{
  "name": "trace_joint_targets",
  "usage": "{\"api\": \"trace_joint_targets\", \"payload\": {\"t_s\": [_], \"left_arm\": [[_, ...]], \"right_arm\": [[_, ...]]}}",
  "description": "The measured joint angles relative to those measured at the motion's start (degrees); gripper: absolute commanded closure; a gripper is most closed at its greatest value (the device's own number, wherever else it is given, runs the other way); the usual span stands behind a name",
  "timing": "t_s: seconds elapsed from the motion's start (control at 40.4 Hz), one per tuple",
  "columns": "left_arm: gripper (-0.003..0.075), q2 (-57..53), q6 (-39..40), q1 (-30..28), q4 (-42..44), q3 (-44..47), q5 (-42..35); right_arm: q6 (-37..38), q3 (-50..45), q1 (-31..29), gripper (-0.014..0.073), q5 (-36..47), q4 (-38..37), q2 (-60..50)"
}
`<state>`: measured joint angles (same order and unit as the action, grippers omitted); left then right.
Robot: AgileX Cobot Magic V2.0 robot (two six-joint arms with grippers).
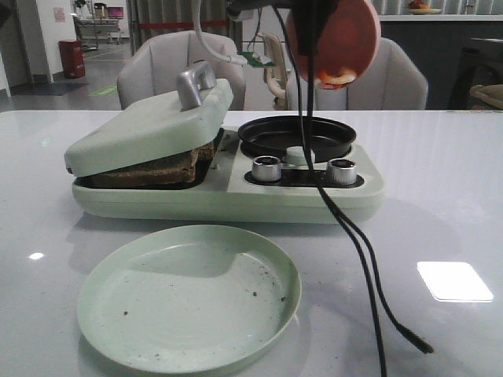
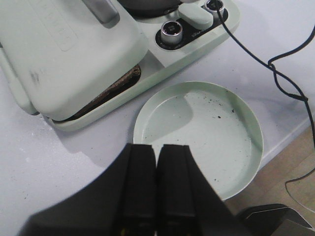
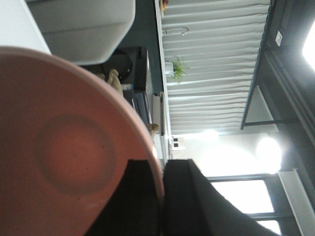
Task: Make breakfast with bread and shrimp
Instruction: 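Tilt the pink bowl over the round pan to pour the shrimp, then set the pink bowl back down on the table with the right gripper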
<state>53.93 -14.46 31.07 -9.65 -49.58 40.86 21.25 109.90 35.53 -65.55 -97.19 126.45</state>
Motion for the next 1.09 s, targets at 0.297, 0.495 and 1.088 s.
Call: {"api": "trace_joint_targets", "payload": {"t_s": [0.297,0.495,1.088], "left_arm": [[0.062,0.0,0.0,0.0,0.1,0.0,0.0],[0.062,0.0,0.0,0.0,0.1,0.0,-0.1],[0.062,0.0,0.0,0.0,0.1,0.0,-0.1]], "right_arm": [[-1.6,0.7,0.7,0.0548,0.2,2.6,-3.2],[0.9,-0.9,0.7,0.0548,-0.4,3.8,-1.4],[5.0,-12.5,-7.0,0.0549,-3.7,34.0,-29.6]]}}
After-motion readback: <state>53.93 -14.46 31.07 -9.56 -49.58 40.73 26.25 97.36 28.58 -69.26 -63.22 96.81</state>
